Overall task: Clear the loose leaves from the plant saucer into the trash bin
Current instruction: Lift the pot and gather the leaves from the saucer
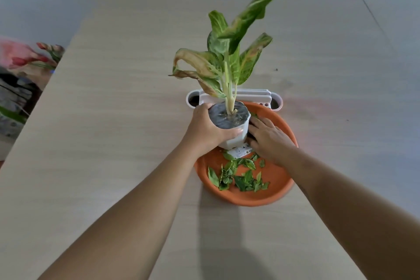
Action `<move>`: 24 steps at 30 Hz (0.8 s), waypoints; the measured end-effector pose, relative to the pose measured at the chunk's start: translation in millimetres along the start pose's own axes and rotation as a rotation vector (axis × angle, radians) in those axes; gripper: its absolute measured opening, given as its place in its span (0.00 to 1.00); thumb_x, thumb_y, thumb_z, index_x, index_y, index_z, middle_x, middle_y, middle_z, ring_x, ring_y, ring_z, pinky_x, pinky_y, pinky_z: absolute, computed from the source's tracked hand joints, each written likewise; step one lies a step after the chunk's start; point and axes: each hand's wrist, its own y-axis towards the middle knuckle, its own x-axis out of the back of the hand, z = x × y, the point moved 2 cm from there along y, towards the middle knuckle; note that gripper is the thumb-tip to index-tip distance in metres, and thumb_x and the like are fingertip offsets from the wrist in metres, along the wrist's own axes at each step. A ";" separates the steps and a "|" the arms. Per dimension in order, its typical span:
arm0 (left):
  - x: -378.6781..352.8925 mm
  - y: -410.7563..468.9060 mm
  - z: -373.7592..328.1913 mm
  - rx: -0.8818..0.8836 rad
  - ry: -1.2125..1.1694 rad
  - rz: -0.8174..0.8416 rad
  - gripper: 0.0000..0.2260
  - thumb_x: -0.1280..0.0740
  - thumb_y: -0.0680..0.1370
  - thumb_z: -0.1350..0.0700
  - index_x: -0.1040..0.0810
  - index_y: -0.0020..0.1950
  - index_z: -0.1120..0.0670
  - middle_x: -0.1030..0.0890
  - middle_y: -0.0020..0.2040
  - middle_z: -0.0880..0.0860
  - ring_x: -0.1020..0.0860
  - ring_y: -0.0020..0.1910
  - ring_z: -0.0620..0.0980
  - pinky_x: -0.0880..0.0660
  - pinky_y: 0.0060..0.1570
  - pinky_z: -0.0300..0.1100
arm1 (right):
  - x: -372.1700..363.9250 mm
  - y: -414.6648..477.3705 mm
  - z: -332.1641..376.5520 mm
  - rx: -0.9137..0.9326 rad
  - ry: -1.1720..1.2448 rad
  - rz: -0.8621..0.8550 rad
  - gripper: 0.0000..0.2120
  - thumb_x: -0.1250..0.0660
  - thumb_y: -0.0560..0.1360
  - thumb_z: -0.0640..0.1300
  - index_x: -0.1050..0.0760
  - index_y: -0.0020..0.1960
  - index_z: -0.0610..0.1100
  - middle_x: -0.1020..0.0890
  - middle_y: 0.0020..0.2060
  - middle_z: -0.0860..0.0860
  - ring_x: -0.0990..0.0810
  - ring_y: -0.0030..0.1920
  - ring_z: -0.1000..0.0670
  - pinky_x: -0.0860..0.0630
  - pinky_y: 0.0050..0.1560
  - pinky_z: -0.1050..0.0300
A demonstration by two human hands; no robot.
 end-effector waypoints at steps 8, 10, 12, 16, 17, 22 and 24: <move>16.9 8.3 -4.9 0.008 -0.017 0.054 0.29 0.18 0.61 0.48 0.29 0.57 0.46 0.26 0.49 0.36 0.24 0.43 0.28 0.29 0.36 0.22 | 9.8 -39.2 -5.8 0.083 0.110 -0.048 0.20 0.40 0.79 0.49 0.32 0.71 0.53 0.30 0.70 0.54 0.33 0.70 0.48 0.34 0.69 0.46; 17.1 9.9 -5.0 0.012 -0.014 0.039 0.31 0.18 0.61 0.48 0.30 0.59 0.47 0.26 0.49 0.36 0.25 0.45 0.30 0.30 0.37 0.21 | 13.0 -24.2 -9.7 0.018 0.121 -0.096 0.23 0.42 0.79 0.49 0.36 0.73 0.52 0.36 0.75 0.52 0.40 0.75 0.48 0.40 0.73 0.47; 20.6 9.3 -4.6 0.016 -0.011 0.028 0.31 0.19 0.62 0.49 0.32 0.58 0.46 0.27 0.49 0.35 0.26 0.46 0.31 0.31 0.36 0.19 | 8.3 -7.6 -6.0 -0.023 0.098 -0.058 0.25 0.44 0.79 0.52 0.41 0.76 0.51 0.42 0.77 0.51 0.45 0.77 0.48 0.43 0.75 0.46; 27.0 9.2 -7.7 0.034 -0.009 0.037 0.30 0.19 0.63 0.51 0.32 0.58 0.47 0.27 0.49 0.36 0.26 0.47 0.33 0.29 0.36 0.24 | -9.1 -12.9 5.9 0.040 0.088 0.021 0.25 0.47 0.79 0.53 0.40 0.75 0.49 0.37 0.75 0.49 0.42 0.76 0.47 0.38 0.73 0.45; 28.6 9.3 -9.2 0.040 -0.010 0.032 0.31 0.19 0.63 0.51 0.31 0.59 0.48 0.26 0.50 0.37 0.25 0.48 0.34 0.28 0.38 0.25 | -10.1 -19.4 10.0 0.080 0.124 -0.007 0.23 0.46 0.79 0.52 0.35 0.72 0.48 0.32 0.72 0.49 0.37 0.73 0.48 0.35 0.71 0.47; 36.2 7.1 -10.2 0.056 -0.006 0.017 0.35 0.19 0.61 0.49 0.30 0.64 0.50 0.24 0.55 0.41 0.24 0.52 0.37 0.28 0.41 0.27 | -6.2 -5.8 11.5 0.064 0.176 -0.166 0.24 0.47 0.78 0.51 0.34 0.72 0.48 0.32 0.72 0.50 0.39 0.74 0.49 0.37 0.73 0.47; 38.8 5.6 -12.2 0.054 0.011 0.008 0.38 0.18 0.61 0.48 0.30 0.67 0.52 0.23 0.57 0.44 0.23 0.54 0.39 0.28 0.44 0.29 | -7.9 7.6 9.6 -0.003 0.144 -0.055 0.28 0.47 0.78 0.53 0.44 0.77 0.50 0.43 0.77 0.51 0.49 0.78 0.49 0.46 0.76 0.46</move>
